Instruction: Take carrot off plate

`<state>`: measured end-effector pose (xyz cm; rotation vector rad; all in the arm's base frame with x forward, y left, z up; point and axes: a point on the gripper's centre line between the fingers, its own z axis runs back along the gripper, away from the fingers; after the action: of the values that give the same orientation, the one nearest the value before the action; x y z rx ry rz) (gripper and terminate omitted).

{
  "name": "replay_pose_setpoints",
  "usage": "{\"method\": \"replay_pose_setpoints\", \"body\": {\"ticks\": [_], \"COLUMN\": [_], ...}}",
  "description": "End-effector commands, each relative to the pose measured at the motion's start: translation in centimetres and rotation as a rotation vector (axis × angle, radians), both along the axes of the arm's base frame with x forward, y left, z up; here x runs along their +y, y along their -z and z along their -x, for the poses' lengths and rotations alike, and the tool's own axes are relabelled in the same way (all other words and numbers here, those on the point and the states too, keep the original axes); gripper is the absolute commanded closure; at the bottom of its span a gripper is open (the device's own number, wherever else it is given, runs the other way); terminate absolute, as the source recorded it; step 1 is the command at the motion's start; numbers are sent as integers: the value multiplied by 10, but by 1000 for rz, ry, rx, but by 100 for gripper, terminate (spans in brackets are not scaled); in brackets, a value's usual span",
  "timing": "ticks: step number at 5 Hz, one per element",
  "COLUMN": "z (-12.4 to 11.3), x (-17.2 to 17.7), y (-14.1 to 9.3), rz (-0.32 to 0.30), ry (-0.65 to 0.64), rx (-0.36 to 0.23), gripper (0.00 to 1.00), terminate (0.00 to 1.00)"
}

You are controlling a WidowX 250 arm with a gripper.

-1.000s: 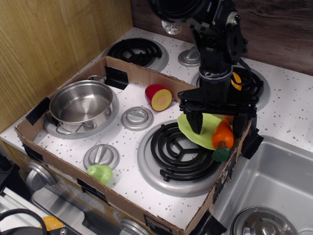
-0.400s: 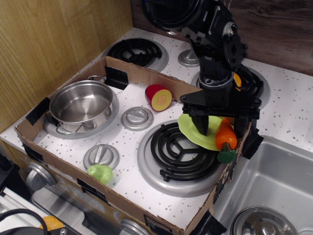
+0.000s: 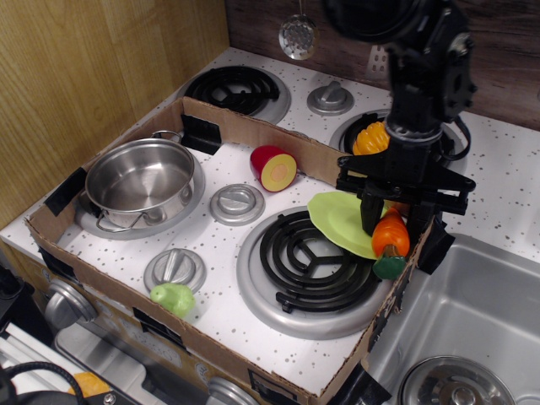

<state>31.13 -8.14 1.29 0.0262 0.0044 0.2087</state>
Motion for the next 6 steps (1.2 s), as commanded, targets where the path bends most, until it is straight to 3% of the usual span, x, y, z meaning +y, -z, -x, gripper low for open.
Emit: {"method": "replay_pose_setpoints", "body": {"ticks": [1, 2, 3, 4, 5, 6], "z": [-1, -2, -3, 4, 13, 29], "x": [-4, -1, 15, 39, 69, 112], "y": [-10, -28, -53, -73, -78, -61], "rz": [-52, -34, -55, -120, -173, -191], "ry": [4, -86, -138, -154, -157, -167], "rx": [-39, -79, -159, -281, -357, -436], "gripper": [100, 100, 100, 100, 100, 100], "terminate": [0, 0, 0, 0, 0, 0]}}
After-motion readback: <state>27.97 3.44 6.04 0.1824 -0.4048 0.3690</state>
